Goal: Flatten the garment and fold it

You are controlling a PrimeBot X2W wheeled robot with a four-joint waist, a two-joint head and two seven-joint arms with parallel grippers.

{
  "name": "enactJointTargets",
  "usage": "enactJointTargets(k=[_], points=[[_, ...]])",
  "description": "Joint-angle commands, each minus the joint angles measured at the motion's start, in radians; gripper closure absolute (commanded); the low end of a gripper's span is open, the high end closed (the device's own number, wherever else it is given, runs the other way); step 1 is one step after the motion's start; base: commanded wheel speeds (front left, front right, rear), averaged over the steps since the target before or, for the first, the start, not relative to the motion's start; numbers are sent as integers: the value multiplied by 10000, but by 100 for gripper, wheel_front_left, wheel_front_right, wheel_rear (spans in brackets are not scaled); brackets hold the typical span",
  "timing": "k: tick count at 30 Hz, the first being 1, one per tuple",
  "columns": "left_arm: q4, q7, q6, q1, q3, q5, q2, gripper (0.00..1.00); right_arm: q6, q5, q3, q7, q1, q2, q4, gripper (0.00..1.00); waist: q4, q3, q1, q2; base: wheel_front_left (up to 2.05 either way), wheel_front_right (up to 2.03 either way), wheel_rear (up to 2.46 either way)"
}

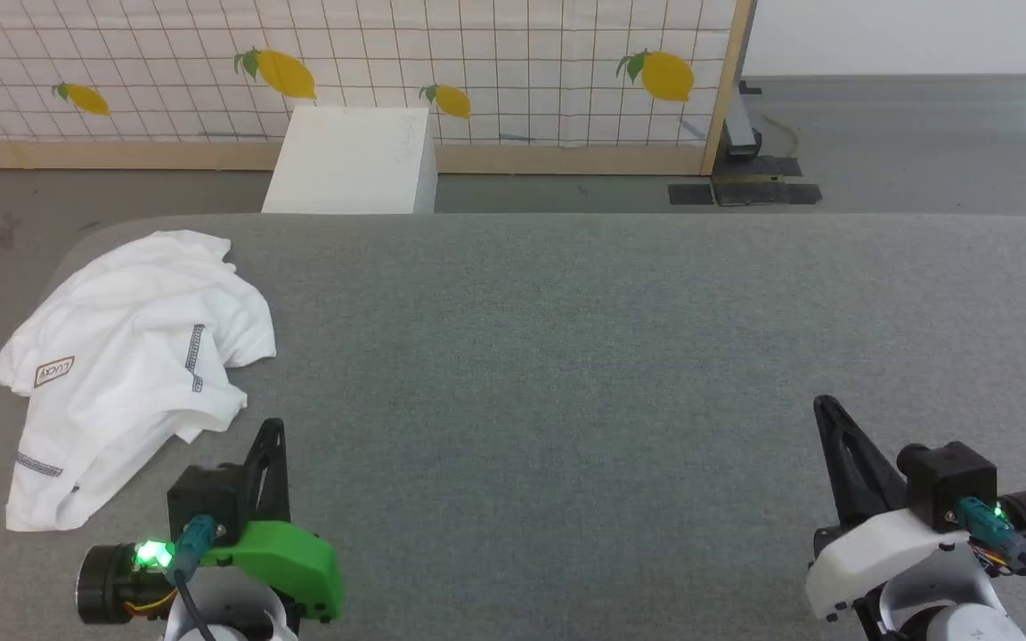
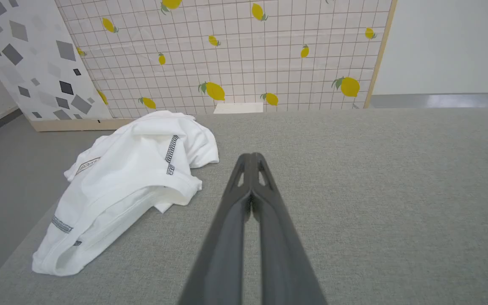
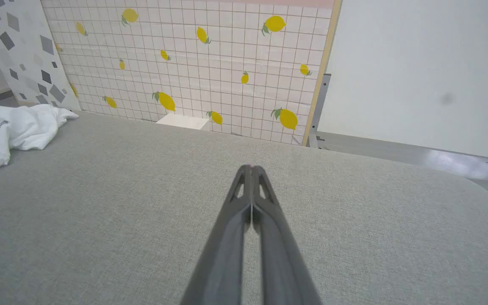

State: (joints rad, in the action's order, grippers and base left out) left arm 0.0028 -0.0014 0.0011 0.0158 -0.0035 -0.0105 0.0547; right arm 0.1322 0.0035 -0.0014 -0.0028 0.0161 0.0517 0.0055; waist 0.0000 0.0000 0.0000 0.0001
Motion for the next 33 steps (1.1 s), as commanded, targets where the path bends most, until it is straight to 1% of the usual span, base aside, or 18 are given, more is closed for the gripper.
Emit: enactJointTargets(k=[1, 27, 28, 33], points=[[-28, 14, -11, -158, 35, 105, -45, 100, -15, -35, 14, 28, -161, -15, -55, 100, 0, 0, 0, -1, 0, 0, 0], [-1, -3, -2, -1, 0, -1, 0, 100, 0, 3, -3, -3, 0, 0, 0, 100, 0, 0, 0, -1, 0, 0, 0], [-1, -3, 0, 6, -8, -9, 2, 0, 2, 5, -7, -3, 4, 0, 6, 0, 0, 0, 0, -1, 0, 0, 0], [-2, -18, -2, 18, -41, -23, 2, 0, 2, 25, -32, -20, 7, 0, 11, 0, 0, 1, 0, -1, 0, 0, 0]])
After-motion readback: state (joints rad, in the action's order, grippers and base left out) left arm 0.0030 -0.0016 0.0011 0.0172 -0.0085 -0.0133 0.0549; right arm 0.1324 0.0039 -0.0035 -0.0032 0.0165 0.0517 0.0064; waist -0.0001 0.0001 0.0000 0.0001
